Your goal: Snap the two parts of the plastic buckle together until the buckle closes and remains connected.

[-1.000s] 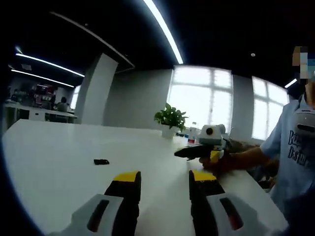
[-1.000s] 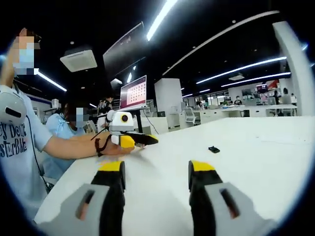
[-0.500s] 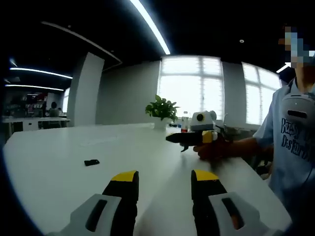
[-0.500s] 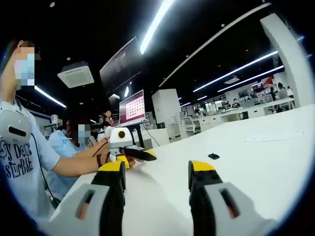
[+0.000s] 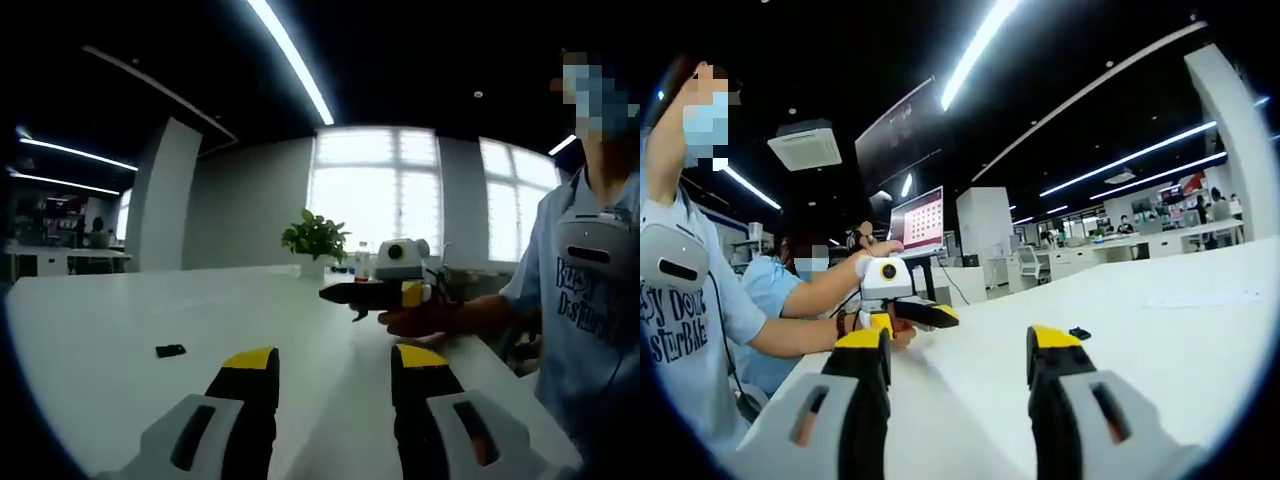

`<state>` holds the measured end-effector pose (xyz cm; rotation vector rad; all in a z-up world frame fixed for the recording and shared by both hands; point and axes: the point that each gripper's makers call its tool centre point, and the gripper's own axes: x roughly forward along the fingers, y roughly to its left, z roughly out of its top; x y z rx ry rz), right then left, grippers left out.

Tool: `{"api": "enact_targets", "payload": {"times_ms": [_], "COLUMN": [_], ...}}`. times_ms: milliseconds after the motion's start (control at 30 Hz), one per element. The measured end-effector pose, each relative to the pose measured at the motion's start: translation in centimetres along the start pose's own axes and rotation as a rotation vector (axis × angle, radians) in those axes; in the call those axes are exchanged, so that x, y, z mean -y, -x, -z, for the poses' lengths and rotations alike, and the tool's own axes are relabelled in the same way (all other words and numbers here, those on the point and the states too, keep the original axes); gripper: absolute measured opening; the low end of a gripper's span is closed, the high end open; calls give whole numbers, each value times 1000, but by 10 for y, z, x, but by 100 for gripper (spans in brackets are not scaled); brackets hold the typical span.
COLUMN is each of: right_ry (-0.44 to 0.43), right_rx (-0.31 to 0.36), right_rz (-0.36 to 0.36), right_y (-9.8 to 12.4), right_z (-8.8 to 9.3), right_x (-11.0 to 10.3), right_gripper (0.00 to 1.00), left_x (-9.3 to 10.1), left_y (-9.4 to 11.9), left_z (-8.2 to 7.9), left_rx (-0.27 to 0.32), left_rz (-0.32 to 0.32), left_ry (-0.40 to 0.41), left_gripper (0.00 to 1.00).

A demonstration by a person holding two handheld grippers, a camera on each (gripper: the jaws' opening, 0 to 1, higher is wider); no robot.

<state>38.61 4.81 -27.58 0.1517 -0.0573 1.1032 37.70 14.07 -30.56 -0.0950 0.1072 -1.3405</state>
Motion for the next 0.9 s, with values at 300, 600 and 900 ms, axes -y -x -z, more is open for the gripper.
{"api": "enact_targets", "payload": {"times_ms": [300, 600, 900], "right_ry": [-2, 7, 66], "right_rx": [20, 66, 31], "right_rz": [6, 21, 61], "right_y": [3, 2, 2], "right_z": [-5, -15, -8], "right_x": [4, 9, 4], "right_gripper": [63, 96, 100], "left_x": [-10, -13, -23], "left_y": [6, 5, 5], "left_z": [-10, -17, -15], "left_rx": [48, 93, 100], "left_rz": [-20, -73, -118], "left_ry": [27, 30, 36], "left_gripper": [56, 79, 99]}}
